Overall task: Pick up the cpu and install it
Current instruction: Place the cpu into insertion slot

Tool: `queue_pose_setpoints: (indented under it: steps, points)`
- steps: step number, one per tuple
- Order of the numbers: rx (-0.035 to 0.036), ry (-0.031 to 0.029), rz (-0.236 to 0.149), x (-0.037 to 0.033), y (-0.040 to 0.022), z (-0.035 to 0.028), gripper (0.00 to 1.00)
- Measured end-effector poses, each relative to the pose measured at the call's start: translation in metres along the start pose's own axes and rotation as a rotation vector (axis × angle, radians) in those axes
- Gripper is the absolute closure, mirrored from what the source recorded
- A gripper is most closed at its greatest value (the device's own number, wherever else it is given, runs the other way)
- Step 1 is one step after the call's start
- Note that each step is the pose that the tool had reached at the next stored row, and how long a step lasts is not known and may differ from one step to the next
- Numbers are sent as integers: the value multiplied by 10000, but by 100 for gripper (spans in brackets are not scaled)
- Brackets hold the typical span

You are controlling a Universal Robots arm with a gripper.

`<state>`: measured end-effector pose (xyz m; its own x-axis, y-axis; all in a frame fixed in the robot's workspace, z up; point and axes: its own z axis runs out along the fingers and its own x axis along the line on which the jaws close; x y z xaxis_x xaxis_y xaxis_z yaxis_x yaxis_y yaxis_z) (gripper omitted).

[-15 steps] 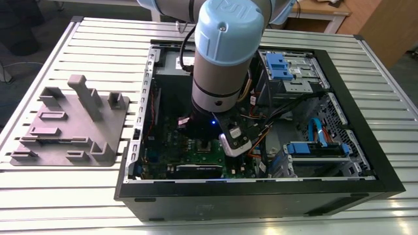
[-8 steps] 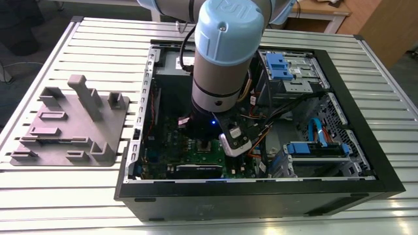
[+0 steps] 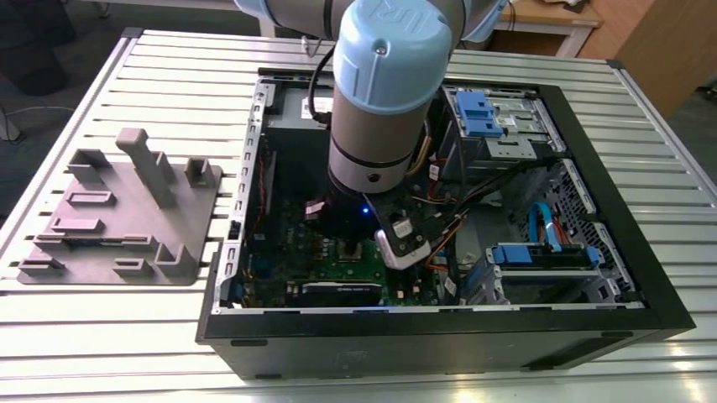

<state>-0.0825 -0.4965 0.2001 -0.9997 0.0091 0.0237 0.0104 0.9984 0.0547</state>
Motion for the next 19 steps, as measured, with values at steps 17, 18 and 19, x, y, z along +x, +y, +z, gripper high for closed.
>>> queue_pose_setpoints:
  steps: [17, 18, 19]
  points:
    - [4, -1, 0, 6, -3, 50, 89]
    - [4, -1, -1, 6, -3, 50, 89]
    - [2, -2, 0, 6, -3, 51, 89]
